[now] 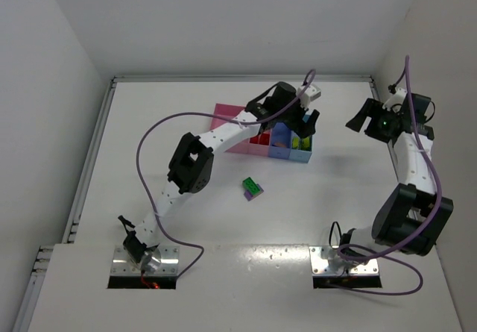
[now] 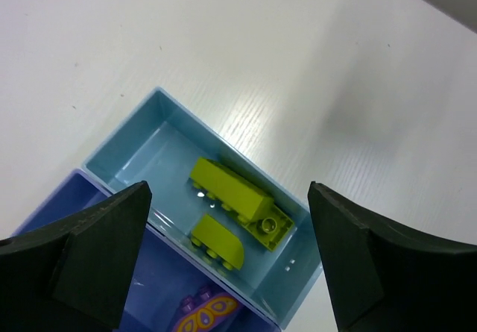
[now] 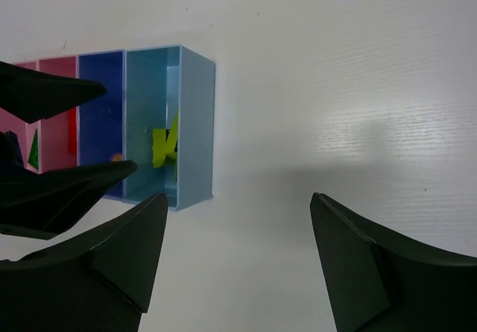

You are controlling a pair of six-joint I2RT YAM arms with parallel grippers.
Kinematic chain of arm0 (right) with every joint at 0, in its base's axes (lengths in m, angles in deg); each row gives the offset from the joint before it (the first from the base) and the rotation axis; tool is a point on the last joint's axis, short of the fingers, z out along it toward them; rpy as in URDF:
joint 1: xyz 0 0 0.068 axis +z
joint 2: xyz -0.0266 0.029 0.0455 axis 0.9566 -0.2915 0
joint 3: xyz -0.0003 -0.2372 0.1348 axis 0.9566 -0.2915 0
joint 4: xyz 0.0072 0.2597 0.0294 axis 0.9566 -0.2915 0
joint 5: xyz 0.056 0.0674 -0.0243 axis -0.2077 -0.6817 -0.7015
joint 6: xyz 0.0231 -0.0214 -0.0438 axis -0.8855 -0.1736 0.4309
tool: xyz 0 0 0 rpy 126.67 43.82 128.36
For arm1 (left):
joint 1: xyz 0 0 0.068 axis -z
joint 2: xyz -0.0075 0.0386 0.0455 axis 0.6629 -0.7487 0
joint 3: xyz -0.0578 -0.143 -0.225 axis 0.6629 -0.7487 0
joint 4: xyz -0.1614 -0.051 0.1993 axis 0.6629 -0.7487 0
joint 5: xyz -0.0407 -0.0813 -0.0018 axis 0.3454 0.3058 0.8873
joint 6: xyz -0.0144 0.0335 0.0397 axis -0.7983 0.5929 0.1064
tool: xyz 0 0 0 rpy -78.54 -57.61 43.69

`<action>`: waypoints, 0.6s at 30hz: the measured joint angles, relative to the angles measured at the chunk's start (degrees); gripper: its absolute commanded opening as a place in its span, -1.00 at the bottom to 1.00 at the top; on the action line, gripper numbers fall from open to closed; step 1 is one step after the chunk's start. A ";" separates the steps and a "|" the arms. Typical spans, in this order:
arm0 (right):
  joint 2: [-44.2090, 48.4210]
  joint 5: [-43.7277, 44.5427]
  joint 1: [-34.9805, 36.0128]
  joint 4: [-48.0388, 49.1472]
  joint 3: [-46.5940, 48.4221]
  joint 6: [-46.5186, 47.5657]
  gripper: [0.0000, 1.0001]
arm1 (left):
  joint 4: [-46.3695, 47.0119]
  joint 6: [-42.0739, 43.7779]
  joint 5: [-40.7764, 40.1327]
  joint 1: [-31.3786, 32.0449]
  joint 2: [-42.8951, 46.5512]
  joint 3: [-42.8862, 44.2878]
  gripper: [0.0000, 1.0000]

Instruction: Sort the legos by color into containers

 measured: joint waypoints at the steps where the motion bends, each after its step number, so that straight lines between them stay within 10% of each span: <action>1: -0.02 0.00 0.00 0.00 0.00 0.00 0.56 | 0.35 0.11 -0.26 0.00 0.00 0.46 0.86; 8: -0.02 -1.88 -0.04 -0.09 0.00 0.13 0.56 | -0.66 1.86 -1.73 -0.28 4.52 -4.96 0.65; 18: 0.09 -13.44 0.13 -1.66 -0.35 3.34 0.56 | -9.66 20.28 5.14 -2.43 44.28 -44.96 0.65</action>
